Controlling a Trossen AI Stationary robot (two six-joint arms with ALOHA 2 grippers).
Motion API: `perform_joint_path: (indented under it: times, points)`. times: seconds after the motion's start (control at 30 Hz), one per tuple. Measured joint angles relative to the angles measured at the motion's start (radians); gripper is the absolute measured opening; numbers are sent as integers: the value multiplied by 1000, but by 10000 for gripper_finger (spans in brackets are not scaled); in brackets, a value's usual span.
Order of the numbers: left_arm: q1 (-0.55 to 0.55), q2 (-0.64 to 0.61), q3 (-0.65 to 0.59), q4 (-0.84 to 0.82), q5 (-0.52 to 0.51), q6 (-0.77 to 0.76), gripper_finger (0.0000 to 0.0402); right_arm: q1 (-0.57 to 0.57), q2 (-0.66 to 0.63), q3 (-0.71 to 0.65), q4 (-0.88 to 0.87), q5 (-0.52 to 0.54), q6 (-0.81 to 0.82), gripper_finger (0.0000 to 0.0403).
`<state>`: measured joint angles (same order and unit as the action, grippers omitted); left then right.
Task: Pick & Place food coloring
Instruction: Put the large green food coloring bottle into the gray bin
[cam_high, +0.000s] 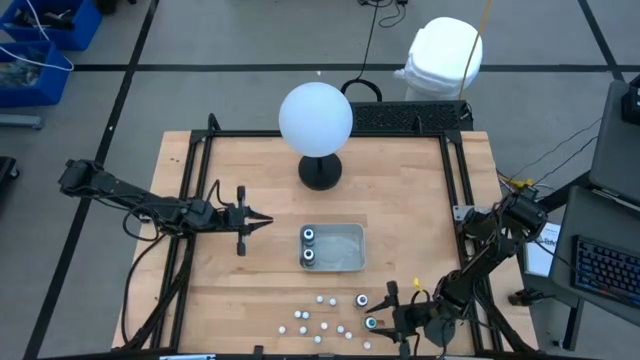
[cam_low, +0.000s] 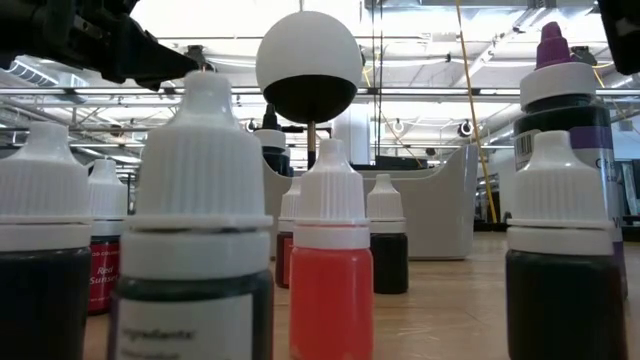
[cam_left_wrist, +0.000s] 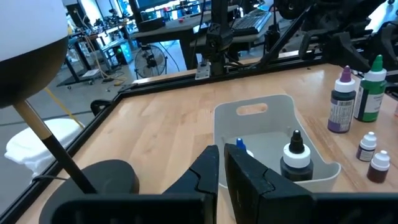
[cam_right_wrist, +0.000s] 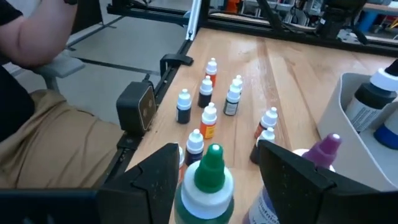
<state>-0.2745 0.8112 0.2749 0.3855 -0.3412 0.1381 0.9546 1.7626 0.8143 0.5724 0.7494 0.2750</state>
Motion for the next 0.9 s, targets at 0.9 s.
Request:
perform_joint_path:
  times: [0.9]
  points:
    - [0,0,0,0,0,17,35,-12,0,0,-78,-100,108,138]
